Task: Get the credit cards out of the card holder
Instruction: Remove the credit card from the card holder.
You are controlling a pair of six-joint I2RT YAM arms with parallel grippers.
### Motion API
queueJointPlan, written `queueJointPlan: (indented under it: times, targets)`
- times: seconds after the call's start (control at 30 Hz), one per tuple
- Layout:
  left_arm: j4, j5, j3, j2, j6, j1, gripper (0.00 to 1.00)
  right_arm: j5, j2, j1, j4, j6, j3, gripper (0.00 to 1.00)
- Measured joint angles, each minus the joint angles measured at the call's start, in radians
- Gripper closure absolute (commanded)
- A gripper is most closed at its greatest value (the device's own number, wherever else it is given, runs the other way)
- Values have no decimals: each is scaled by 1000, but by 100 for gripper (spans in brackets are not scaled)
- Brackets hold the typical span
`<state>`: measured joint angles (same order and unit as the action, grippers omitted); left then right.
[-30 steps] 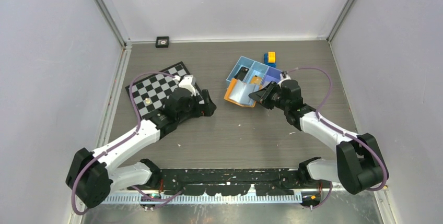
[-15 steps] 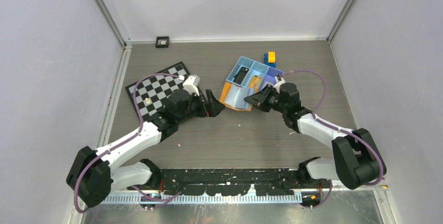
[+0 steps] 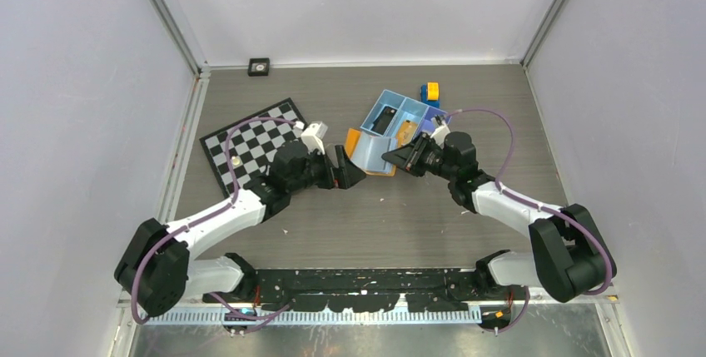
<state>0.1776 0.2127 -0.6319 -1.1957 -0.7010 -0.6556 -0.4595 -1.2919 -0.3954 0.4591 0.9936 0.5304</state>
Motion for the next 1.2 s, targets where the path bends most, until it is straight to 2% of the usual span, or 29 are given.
queueJointPlan:
  times: [0.17, 0.67, 1.0, 1.2]
  targets:
    - [1, 33, 0, -34, -3, 0, 2, -14, 0, -7, 20, 0, 0, 100]
    - [30, 97, -5, -71, -26, -2, 18, -36, 3, -35, 72, 0, -2, 99]
    - [59, 40, 20, 44, -47, 4, 29, -66, 1, -101, 105, -5, -1, 100]
    - [66, 32, 21, 46, -56, 14, 35, -89, -32, -131, 131, -11, 3, 100]
